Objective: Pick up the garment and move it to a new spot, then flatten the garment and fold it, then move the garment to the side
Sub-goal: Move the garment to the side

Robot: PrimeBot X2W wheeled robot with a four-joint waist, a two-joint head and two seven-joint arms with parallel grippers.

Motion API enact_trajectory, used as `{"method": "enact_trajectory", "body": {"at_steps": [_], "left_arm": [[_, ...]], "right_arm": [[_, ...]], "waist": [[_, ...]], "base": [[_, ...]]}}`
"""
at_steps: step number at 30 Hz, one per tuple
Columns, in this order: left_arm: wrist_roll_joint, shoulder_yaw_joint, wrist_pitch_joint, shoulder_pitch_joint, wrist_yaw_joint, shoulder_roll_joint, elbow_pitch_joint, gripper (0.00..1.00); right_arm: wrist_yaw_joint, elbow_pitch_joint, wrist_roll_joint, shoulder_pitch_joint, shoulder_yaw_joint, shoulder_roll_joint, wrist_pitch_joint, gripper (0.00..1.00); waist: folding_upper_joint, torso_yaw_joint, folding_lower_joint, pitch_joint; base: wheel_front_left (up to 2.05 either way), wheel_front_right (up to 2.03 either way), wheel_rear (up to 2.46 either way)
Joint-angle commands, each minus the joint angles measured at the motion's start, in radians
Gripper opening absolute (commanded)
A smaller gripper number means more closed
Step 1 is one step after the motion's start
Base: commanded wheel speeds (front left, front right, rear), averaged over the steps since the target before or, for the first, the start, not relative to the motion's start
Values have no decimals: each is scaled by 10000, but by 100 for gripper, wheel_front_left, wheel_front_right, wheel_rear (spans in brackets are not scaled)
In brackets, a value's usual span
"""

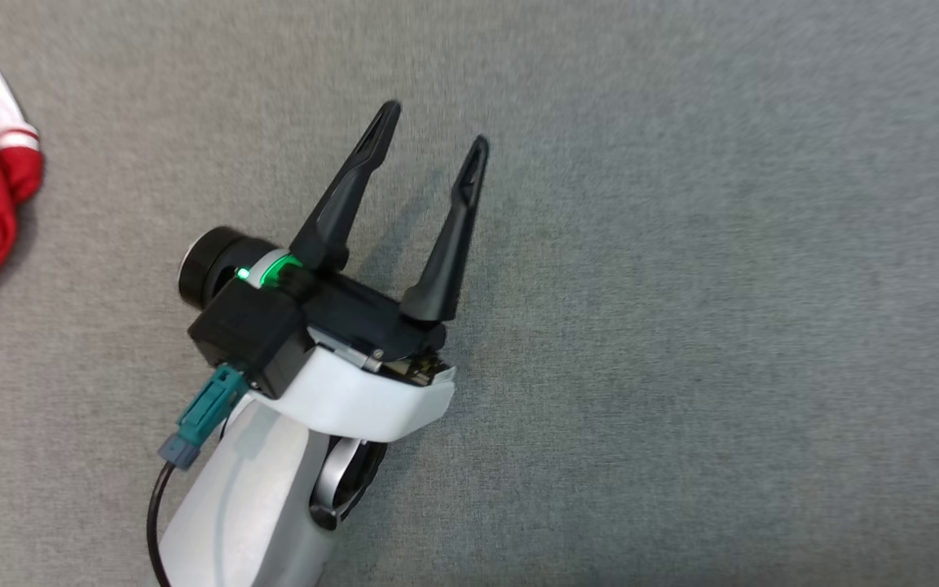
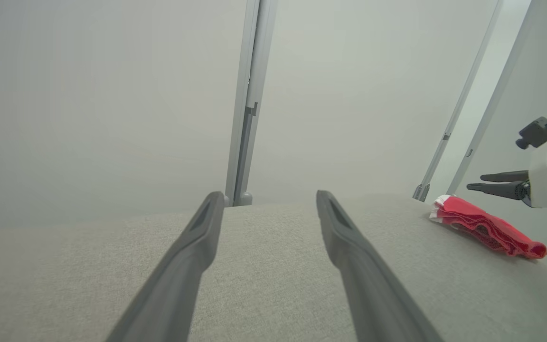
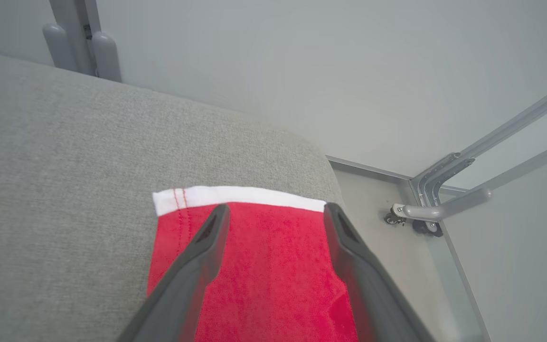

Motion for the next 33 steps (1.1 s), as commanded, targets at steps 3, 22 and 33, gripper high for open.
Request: {"method": "enact_trajectory", "body": {"at_steps": [3, 22, 33], "left_arm": [[47, 452, -23, 622, 108, 34, 52, 100], [282, 3077, -23, 3299, 426, 31, 258, 100], [280, 3055, -23, 4113, 523, 29, 619, 100]], "right_arm": [[-6, -223, 280, 503, -185, 886, -914, 100], [-5, -5174, -3715, 5705, -5409, 5759, -2411, 100], [-6, -7856, -5649, 8735, -7006, 8651, -2413, 100]], "waist": [[0, -251, 0, -1530], [0, -461, 0, -4293], [0, -238, 0, -4827]], "base": [[0, 0, 0], [0, 0, 0], [0, 0, 0]]}}
